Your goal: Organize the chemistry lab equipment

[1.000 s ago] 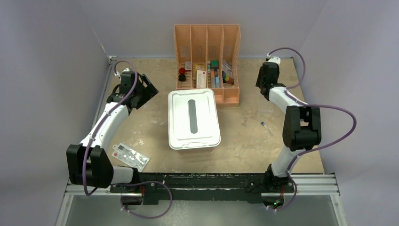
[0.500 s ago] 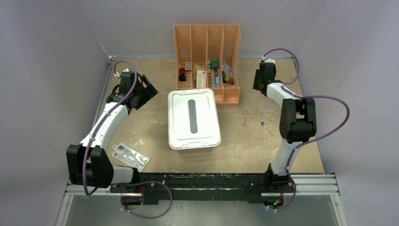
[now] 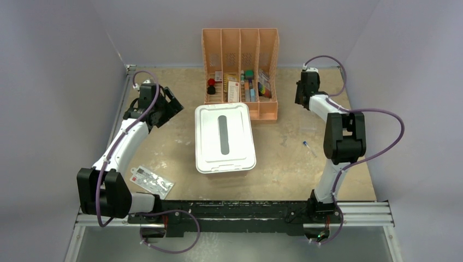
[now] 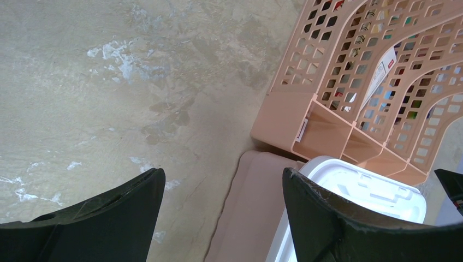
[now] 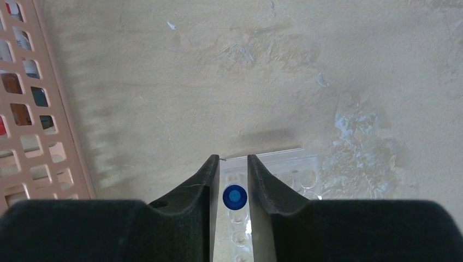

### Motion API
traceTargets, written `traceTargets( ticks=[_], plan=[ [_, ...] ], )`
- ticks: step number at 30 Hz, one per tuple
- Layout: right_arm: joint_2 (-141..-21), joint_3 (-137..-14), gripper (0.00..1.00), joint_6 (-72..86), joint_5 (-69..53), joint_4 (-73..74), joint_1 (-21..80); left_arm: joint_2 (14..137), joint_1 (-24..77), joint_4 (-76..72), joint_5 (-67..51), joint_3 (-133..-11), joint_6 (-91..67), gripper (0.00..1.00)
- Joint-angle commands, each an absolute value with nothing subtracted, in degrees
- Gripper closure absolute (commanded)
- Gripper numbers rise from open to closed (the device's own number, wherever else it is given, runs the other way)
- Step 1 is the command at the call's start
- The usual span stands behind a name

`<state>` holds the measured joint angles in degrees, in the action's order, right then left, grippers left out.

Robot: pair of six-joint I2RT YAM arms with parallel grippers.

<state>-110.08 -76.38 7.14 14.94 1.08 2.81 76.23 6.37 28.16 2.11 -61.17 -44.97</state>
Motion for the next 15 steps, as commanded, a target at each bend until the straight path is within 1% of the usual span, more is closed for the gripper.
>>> traceTargets(
  ticks=[1, 11, 15],
  plan=[
    [-107.3, -77.8, 0.73, 5.8, 16.0, 1.9, 2.4, 74.4, 5.5, 27.3, 1.6, -63.2, -43.6, 0.22],
    [-104.7, -75.5, 0.74, 4.5, 15.2, 0.3, 2.4, 74.4, 5.4, 27.0, 1.2, -62.8, -43.8, 0.22],
    [-105.6, -76.7, 0.71, 4.0, 14.4, 0.4, 2.4, 74.4, 5.4, 27.0, 1.1, -62.9, -43.7, 0.22]
  ],
)
